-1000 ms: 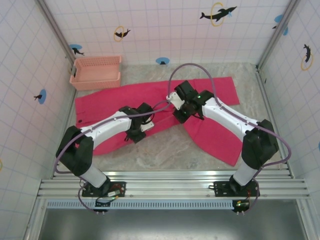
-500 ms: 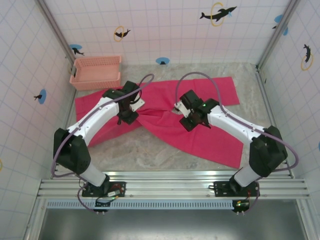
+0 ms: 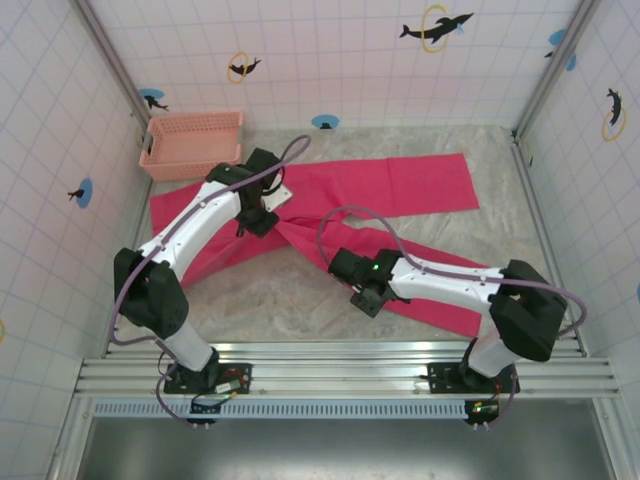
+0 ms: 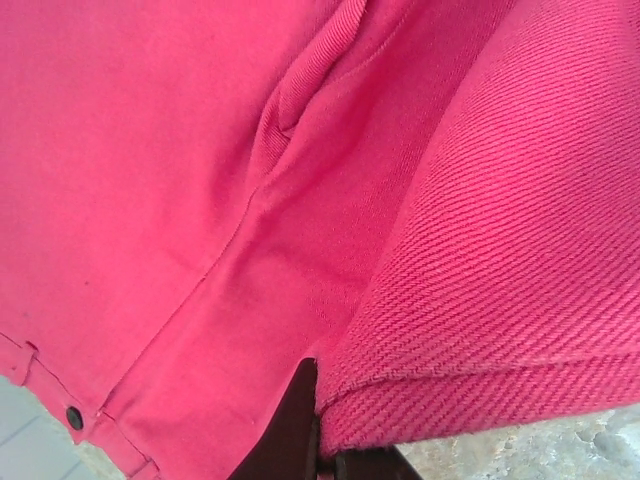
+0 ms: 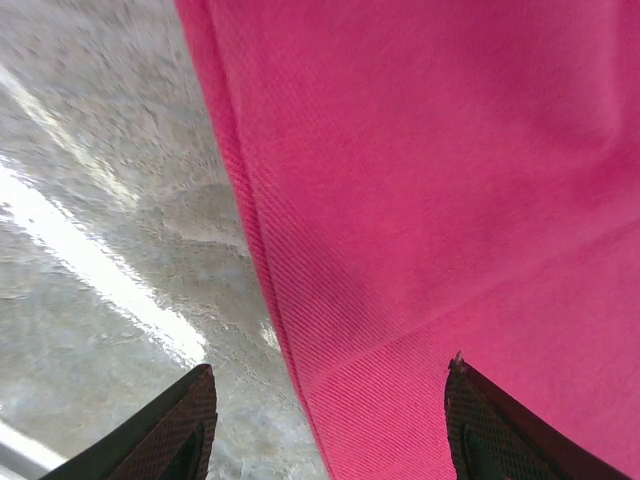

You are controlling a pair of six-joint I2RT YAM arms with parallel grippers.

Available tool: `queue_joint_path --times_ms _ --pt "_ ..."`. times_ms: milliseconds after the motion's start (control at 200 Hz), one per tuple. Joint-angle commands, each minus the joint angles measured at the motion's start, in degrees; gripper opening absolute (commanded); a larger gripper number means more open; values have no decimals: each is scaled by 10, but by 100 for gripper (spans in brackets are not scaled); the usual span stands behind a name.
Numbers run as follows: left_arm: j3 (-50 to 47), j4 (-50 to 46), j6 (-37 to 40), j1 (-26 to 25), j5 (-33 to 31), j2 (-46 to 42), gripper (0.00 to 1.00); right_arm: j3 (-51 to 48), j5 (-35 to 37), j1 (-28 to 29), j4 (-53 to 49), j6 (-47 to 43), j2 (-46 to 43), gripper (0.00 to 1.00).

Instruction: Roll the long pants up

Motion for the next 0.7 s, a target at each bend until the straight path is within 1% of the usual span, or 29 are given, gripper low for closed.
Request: queue_joint_path --times_ms 0,235,360,430,555,636,696 --pt "36 -22 15 4 4 6 0 -7 41 6 -16 40 31 63" --pt "56 -35 22 13 -1 7 0 -10 59 4 -26 55 85 62" --pt "56 -35 23 21 1 -1 0 -17 74 4 -27 73 93 57" --pt "56 -35 23 25 3 -3 0 -20 82 4 -30 86 94 48" --pt "55 -35 26 31 -1 -8 0 -15 122 -4 -56 116 87 32" --pt "55 -34 28 34 -9 -9 0 -11 158 -12 -80 128 64 16" --pt "58 -32 30 37 -18 -9 0 -7 187 -20 -99 136 34 6"
